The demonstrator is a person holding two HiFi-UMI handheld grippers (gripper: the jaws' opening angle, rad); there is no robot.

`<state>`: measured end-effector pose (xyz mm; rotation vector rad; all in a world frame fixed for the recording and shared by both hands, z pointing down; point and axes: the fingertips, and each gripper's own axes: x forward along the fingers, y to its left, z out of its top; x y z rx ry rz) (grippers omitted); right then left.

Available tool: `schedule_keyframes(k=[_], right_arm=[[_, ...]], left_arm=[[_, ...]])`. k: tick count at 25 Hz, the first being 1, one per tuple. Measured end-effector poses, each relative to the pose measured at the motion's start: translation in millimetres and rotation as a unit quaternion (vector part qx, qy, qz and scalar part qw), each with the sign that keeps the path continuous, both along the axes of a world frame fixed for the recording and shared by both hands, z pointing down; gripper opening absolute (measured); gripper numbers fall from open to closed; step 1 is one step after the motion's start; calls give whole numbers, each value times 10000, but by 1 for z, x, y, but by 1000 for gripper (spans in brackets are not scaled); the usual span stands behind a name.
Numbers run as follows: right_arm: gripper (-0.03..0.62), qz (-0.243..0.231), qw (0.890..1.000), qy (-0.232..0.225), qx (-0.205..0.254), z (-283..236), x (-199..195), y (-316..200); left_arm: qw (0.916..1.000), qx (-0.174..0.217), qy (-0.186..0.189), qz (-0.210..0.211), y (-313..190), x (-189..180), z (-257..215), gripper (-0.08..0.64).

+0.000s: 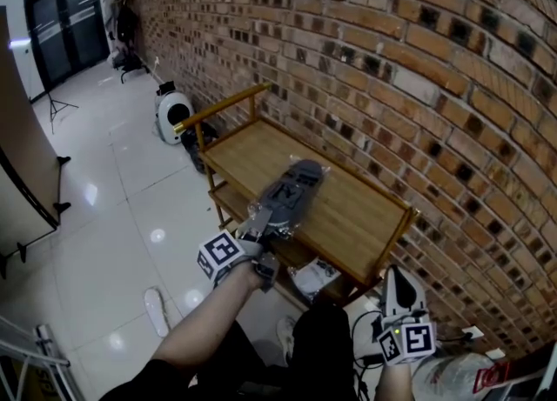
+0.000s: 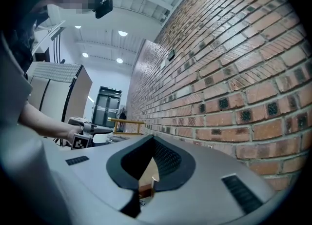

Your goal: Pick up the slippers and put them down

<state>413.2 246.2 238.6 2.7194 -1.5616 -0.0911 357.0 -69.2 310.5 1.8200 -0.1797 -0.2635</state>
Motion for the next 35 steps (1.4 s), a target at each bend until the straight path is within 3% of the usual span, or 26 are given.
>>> schedule_keyframes(k=[2, 4, 6, 13, 18, 22, 28, 35], right_arm=[[3, 41, 10000, -12, -4, 1, 2, 2], [3, 70, 10000, -22, 3, 1, 3, 4], [3, 77, 10000, -29, 2, 2, 3, 5], [3, -19, 10000, 10, 49, -4, -3, 1], [3, -116, 9998, 89, 134, -14, -14, 0], [3, -298, 9991, 151, 258, -26, -27, -6], [3, -797, 9959, 271, 330, -40, -55, -33], [3, -1591, 9852, 296, 564, -52, -96, -85]], left_arm=[[9999, -126, -77, 24, 0, 6, 4, 272], [9997, -220, -86, -21, -1, 5, 6, 163], [9996, -273, -10, -58, -2, 3, 6, 135], [9992, -235, 301, -76, -1, -16, -6, 112], [9952, -106, 912, -331, -10, -44, -36, 110], [9906, 163, 1231, -576, -14, -77, -65, 110], [9841, 507, 1329, -1064, -20, -137, -88, 110], [9691, 822, 1430, -1834, -40, -224, -104, 110]])
